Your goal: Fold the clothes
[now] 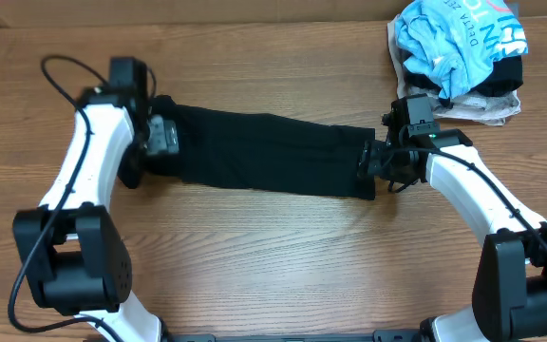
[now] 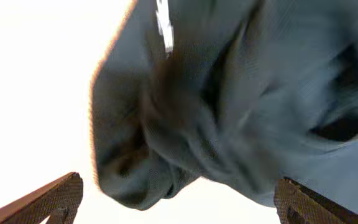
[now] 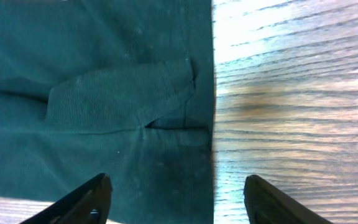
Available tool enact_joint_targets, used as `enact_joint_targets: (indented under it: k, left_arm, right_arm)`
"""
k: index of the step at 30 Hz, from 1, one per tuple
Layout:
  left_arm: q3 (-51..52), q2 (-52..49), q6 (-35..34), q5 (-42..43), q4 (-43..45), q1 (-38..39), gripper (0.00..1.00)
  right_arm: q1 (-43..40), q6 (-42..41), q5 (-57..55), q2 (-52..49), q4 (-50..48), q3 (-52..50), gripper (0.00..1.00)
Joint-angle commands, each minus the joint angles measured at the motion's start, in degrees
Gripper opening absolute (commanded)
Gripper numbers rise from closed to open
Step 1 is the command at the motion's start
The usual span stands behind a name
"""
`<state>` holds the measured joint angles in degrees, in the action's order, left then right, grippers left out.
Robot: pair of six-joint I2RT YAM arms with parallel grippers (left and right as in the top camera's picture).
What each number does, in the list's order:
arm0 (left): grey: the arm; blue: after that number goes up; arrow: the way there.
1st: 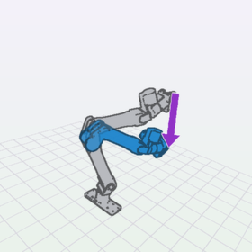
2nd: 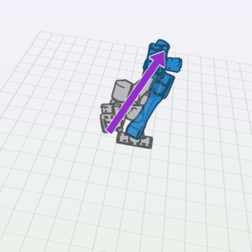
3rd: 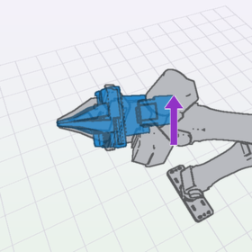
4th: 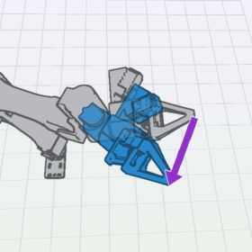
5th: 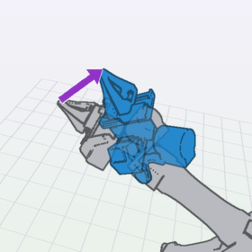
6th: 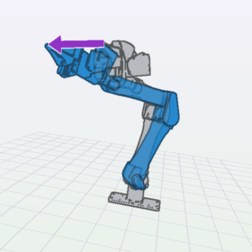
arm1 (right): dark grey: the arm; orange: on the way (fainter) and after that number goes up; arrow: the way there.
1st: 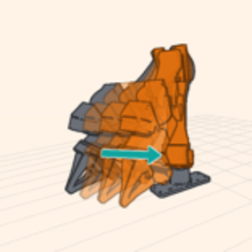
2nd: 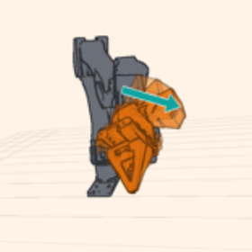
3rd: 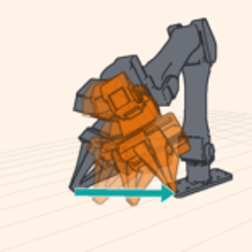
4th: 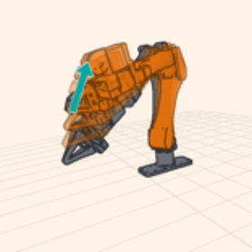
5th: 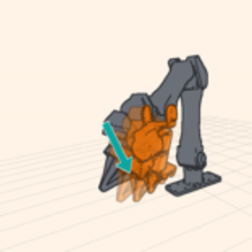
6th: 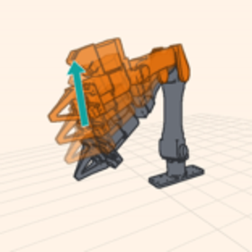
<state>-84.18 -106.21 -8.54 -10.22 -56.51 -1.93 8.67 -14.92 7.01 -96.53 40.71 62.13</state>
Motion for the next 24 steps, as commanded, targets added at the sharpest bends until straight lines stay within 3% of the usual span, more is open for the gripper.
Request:
enact_joint_targets:
  k: [1, 9, 24]
  left_arm:
    - [-14.34, 0.98, 0.9, 1.14, -8.9, -0.37, 1.0]
    - [-31.23, 0.98, 0.87, 1.36, -16.9, -0.35, 1.0]
    - [-32.33, 0.98, 0.85, 7.56, -17.09, -0.28, 1.0]
  right_arm:
    - [-0.59, 0.46, -2.29, 0.26, -0.28, 1.25, 0.73]
    - [-0.66, 1.9, 2.29, -6.56, -3.63, 1.22, 0.82]
    - [-0.66, 1.42, 8.31, -10.01, -10.19, -0.09, 0.85]
